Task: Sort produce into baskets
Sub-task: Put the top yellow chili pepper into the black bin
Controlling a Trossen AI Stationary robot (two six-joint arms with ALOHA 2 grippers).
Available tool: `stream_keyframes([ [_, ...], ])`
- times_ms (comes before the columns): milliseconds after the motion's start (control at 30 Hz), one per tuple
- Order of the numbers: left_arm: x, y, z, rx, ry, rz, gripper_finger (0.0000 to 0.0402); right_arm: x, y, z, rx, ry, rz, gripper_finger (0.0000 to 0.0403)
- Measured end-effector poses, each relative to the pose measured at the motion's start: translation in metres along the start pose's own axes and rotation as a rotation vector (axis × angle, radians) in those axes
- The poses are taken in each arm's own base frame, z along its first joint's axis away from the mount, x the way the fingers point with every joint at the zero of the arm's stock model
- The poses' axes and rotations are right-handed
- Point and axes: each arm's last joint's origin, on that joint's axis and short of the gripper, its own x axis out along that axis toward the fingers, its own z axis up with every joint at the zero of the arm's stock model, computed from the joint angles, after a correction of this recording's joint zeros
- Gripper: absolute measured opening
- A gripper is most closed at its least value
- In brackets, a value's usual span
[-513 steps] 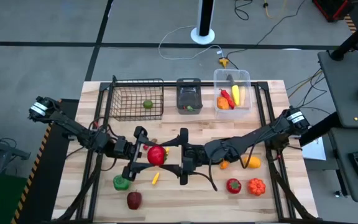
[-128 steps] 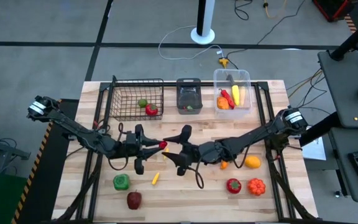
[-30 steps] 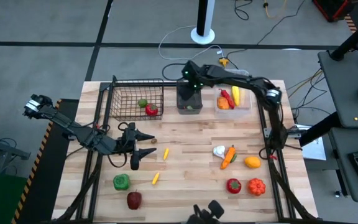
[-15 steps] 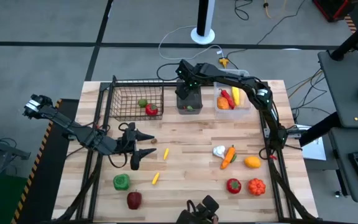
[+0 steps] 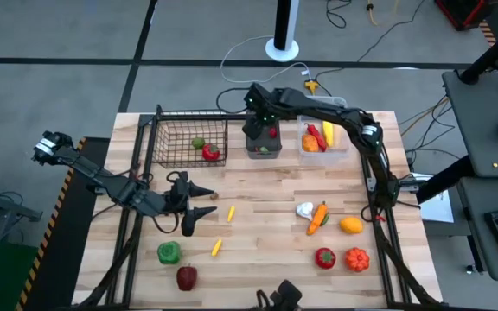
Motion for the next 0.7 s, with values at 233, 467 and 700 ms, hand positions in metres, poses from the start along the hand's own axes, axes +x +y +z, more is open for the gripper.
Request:
stream_keyframes([
  [233,0.009,-0.002,-0.012,-0.041,0.062,0.029,0.0246,-0.047,0.037,-0.008,-0.116,-0.052,0.052,0.0228],
  [467,0.028,-0.013,-0.015,-0.076,0.104,0.066,0.0246,-0.097,0.059,-0.024,-0.188,-0.1,0.104,0.0226],
  [700,0.049,-0.035,-0.009,-0.036,0.224,0.104,0.0246,-0.135,0.066,-0.055,-0.188,-0.136,0.151,0.0224],
])
